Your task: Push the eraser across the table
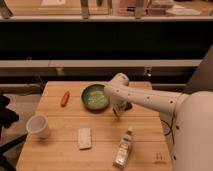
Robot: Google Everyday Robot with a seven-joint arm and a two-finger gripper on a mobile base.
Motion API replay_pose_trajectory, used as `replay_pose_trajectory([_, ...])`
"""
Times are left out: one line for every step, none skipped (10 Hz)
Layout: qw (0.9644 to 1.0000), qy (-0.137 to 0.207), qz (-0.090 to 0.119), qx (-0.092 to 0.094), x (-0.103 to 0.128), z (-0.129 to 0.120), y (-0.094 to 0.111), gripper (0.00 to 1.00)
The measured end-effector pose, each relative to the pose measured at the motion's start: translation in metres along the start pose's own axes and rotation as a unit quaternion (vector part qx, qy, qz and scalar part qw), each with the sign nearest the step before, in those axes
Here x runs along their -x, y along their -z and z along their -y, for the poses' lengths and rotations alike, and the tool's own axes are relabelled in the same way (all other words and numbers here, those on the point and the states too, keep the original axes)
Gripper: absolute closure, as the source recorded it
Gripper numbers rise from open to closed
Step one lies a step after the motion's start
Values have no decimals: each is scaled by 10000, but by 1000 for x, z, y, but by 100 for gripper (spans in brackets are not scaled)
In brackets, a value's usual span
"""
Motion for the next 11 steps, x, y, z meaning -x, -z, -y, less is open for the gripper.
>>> replay_pose_trajectory([9999,104,10,-22,11,1,1,100])
replay_pose_trajectory([9999,150,5,-24,14,0,2,100])
replay_pose_trajectory([9998,186,-4,-31,15,-1,3,100])
replay_pose_trajectory([9996,286,-6,-32,22,-2,3,100])
replay_pose_trajectory([9989,468,24,-52,36,2,5,100])
replay_pose_trajectory([9980,632,34,-69,49,7,4,100])
replay_pose_trajectory([9969,774,56,-103,58,12,4,100])
replay_pose_trajectory([9961,871,64,-108,64,13,3,100])
replay_pose_trajectory([9953,963,56,-114,67,12,4,100])
replay_pose_trajectory([9941,1079,60,-125,69,12,4,100])
replay_pose_trajectory([9933,1149,63,-132,73,12,5,100])
